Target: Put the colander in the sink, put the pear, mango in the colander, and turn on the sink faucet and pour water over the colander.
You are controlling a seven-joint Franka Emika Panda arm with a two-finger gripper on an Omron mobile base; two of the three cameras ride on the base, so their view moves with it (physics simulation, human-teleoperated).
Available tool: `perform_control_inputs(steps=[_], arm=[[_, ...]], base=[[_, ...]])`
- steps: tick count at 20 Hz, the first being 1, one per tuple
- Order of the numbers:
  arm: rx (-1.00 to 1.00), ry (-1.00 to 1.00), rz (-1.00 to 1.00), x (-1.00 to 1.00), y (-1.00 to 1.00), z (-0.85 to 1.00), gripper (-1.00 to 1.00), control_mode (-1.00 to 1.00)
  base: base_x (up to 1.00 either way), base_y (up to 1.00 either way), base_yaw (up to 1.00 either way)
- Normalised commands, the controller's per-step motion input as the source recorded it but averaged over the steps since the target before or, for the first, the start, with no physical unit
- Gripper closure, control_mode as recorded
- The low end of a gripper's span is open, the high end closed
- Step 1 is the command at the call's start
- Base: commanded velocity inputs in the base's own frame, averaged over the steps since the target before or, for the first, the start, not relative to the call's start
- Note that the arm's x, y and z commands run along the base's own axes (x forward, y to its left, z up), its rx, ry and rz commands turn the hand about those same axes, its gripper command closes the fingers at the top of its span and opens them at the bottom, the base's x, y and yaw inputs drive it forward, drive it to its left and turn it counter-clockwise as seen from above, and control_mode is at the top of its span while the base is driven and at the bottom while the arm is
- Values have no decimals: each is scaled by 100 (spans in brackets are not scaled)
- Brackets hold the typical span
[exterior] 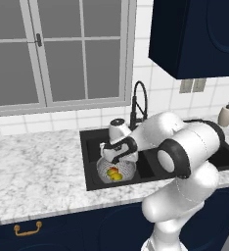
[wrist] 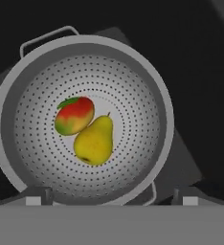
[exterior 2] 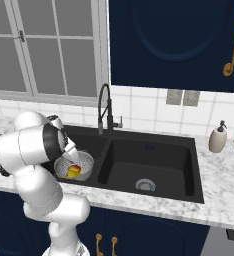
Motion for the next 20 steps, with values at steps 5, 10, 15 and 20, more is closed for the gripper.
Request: perform_control_inputs(steps=[5, 10, 15, 20], arm=[[0, 0, 6, -79, -21, 50, -100, -100], [0, 0, 9, -72, -28, 56, -100, -100], [0, 1, 9, -57, -38, 47, -100, -100], [0, 3, 9, -46, -41, 43, -100, -100]], base=[[0, 0, 0], [0, 0, 0], [0, 0, 0], [0, 0, 0]])
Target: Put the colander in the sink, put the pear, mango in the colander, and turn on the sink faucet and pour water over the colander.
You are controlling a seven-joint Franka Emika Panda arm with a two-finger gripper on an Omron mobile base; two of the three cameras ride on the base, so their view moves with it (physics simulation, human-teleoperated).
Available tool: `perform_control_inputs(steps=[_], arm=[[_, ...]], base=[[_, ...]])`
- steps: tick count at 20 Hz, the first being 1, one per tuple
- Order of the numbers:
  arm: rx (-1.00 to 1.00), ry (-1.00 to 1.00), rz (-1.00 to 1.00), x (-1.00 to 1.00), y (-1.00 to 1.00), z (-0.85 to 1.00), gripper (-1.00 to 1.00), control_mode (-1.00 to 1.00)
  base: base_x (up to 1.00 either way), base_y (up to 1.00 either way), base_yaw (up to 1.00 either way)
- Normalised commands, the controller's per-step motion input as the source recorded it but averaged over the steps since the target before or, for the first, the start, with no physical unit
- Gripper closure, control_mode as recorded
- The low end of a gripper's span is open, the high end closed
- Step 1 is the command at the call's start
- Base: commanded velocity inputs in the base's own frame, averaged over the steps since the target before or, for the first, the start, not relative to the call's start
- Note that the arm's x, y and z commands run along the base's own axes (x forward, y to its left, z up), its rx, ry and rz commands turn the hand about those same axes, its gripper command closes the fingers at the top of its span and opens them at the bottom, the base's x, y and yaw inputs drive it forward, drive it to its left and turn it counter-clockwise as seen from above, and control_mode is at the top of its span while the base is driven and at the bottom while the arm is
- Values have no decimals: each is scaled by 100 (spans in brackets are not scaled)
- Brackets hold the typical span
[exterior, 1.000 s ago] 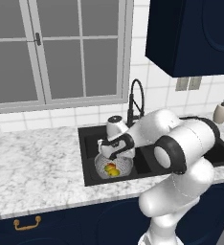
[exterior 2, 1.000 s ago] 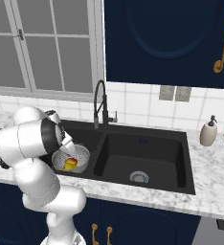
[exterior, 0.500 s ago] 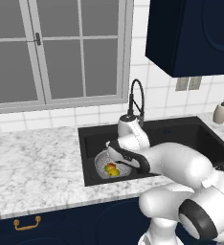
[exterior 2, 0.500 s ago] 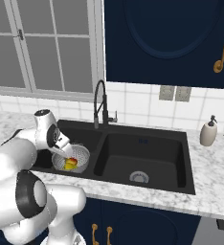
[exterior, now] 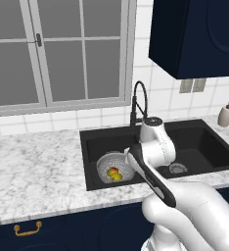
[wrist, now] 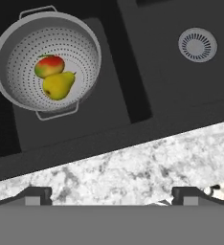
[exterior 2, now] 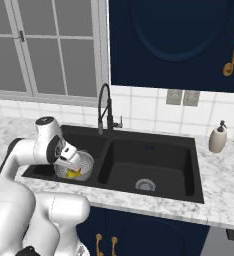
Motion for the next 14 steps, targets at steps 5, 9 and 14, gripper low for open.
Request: perform_control_inputs(steps=[5, 9, 14], arm=[[1, 5, 12, -30, -42, 51, -100, -100], [0, -2, 7, -21, -37, 49, -100, -100], [0, -22, 1, -3, -17, 56, -100, -100]], base=[[0, 0, 0], [0, 0, 0], [0, 0, 0]])
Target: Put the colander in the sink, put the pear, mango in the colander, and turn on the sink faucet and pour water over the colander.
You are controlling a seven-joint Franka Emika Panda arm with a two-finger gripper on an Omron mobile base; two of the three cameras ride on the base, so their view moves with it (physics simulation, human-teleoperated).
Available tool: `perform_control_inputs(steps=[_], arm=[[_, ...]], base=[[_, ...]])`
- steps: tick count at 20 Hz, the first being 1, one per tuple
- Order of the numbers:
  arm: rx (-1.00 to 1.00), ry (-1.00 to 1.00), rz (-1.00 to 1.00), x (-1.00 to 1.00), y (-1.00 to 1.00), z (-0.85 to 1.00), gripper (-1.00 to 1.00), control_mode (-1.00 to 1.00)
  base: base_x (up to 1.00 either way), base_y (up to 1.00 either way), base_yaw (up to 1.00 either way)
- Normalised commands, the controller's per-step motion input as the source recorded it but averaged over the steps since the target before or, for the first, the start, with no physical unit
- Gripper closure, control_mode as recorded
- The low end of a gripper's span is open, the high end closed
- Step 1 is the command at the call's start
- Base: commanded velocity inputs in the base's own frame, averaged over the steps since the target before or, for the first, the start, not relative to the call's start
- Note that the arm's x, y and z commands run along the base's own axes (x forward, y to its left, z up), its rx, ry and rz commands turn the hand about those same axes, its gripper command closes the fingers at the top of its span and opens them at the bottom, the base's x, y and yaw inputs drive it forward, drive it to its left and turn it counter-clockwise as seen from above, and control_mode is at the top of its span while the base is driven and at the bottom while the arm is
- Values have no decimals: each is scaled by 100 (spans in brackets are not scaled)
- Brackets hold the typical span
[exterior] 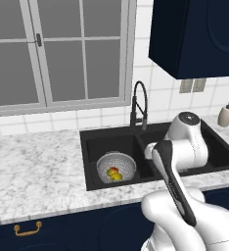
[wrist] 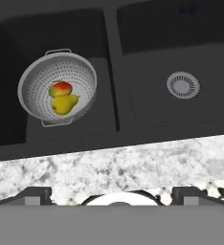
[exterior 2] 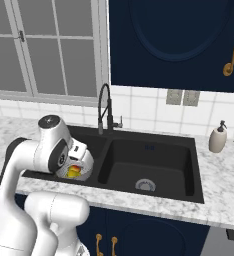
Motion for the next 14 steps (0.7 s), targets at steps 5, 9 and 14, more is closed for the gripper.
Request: perform_control_inputs(steps=[5, 9, 14], arm=[[0, -9, -1, 11, 0, 65, -100, -100], [0, -3, -1, 40, -3, 46, -100, -100], [0, -1, 0, 48, -6, 40, -100, -100]], base=[[0, 0, 0], [0, 0, 0], [0, 0, 0]])
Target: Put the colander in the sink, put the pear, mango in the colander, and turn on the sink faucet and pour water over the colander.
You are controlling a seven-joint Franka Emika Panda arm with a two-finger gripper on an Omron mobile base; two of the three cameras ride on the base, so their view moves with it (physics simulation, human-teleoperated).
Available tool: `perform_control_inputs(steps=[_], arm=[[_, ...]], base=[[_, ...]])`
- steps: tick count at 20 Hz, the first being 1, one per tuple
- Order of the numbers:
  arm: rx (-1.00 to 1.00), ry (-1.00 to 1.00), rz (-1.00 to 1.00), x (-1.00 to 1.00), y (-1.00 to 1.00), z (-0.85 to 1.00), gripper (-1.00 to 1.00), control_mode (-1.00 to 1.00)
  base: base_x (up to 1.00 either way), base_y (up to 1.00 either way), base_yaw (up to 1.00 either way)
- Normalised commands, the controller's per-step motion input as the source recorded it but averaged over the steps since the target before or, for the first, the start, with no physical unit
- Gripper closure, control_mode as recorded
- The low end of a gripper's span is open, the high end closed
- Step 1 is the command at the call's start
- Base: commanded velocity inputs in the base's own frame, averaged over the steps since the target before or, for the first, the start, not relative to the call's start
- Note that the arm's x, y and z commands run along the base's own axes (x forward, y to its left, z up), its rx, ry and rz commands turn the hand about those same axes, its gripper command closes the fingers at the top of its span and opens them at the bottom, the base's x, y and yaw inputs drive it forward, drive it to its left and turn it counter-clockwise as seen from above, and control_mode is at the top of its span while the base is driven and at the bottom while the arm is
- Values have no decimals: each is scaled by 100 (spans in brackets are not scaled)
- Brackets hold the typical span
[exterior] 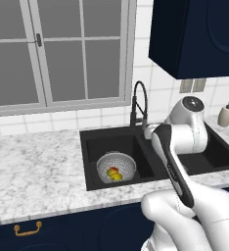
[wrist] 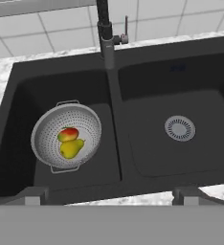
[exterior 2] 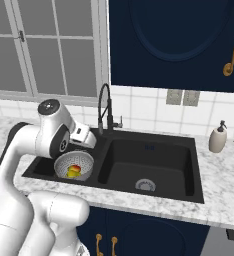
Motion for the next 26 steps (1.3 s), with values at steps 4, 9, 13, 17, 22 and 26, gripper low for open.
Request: perform_control_inputs(steps=[4, 9, 13, 17, 22, 26], arm=[[0, -4, 2, 48, -3, 33, -100, -100], [-7, -3, 0, 35, -1, 5, -100, -100], [-12, 0, 0, 53, 0, 0, -100, -100], [-6, 0, 0, 43, -6, 0, -100, -100], [0, -2, 0, 35, -8, -4, -100, -100], [0, -3, 0, 27, -2, -6, -100, -100]], base=[[0, 0, 0], [0, 0, 0], [0, 0, 0], [0, 0, 0], [0, 0, 0], [0, 0, 0]])
